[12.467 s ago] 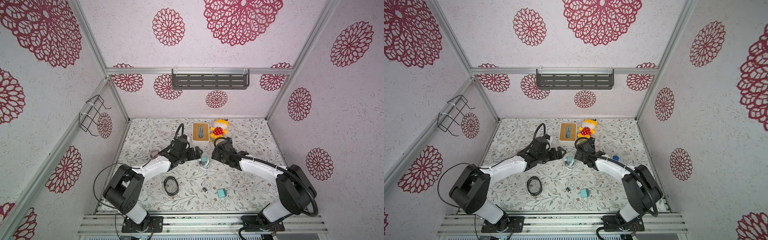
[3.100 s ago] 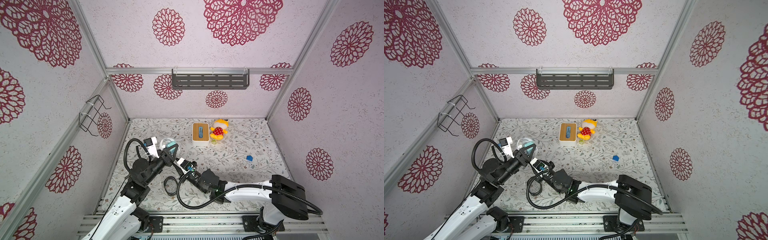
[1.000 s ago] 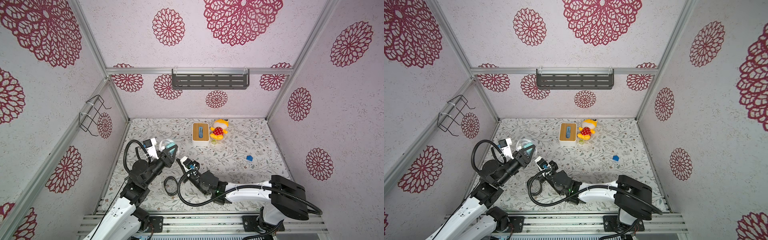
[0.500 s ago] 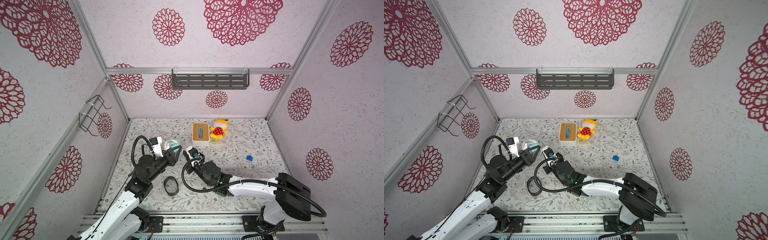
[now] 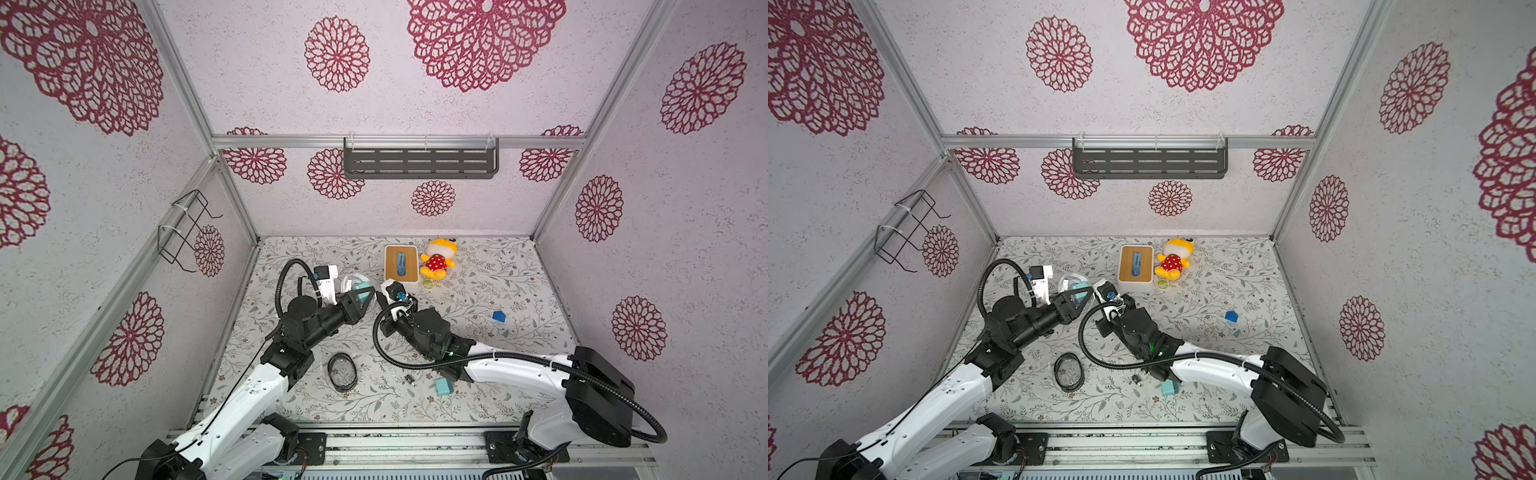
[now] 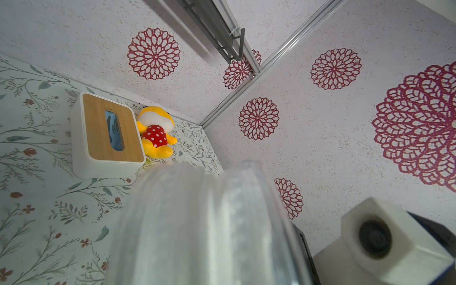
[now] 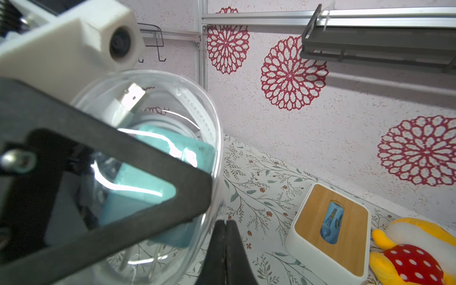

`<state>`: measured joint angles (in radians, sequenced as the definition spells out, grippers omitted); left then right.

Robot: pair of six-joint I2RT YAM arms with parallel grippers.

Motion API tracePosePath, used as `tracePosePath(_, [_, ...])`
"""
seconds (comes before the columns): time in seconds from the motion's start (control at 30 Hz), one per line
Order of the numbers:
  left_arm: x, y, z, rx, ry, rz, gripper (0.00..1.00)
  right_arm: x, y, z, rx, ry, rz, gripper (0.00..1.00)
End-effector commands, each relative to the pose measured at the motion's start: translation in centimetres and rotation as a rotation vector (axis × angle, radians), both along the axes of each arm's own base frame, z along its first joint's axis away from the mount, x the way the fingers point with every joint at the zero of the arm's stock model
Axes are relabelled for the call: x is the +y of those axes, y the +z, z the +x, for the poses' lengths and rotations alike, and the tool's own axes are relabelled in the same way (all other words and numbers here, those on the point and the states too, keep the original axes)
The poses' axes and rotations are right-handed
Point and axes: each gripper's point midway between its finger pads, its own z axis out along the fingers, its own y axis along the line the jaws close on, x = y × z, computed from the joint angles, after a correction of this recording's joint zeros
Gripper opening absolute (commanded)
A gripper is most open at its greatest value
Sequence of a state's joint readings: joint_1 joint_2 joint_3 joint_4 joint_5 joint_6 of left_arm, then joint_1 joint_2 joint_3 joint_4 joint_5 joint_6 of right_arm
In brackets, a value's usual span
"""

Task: Pack away charging kits
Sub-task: Zip the zipper on the storage bag.

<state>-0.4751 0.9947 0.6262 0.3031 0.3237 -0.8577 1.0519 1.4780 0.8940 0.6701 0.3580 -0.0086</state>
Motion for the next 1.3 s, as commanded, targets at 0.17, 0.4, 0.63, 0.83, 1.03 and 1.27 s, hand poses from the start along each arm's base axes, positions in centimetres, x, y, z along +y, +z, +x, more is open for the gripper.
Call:
tracePosePath(0.17, [-2.1, 1.2, -0.7, -0.048, -0.129, -0.010, 0.00, -3.5, 8.2, 2.0, -0.107, -0.095, 0.107, 0.00])
tracePosePath(0.4, [-3.5, 1.4, -1.3, -0.061, -0.191, 0.005, 0.00, -4.3, 10.8, 3.2, -0.141, -0.100, 0.104, 0.00])
tracePosePath(0.63, [-4.3, 1.2, -1.5, -0.065, -0.216, 0.021, 0.00, -4.9, 13.5, 4.5, -0.177, -0.112, 0.100, 0.00])
tracePosePath(0.83, [-4.9, 1.2, -1.7, -0.067, -0.248, 0.022, 0.00, -3.9, 15.8, 3.8, -0.239, -0.040, 0.097, 0.00])
tracePosePath(1.03, [-5.0, 1.2, -1.7, -0.069, -0.249, 0.025, 0.00, -3.9, 16.3, 2.7, -0.304, 0.007, 0.076, 0.00])
tracePosePath(1.27, [-5.5, 1.3, -2.1, -0.077, -0.284, 0.023, 0.00, -5.2, 16.9, 3.0, -0.322, -0.057, 0.074, 0.00])
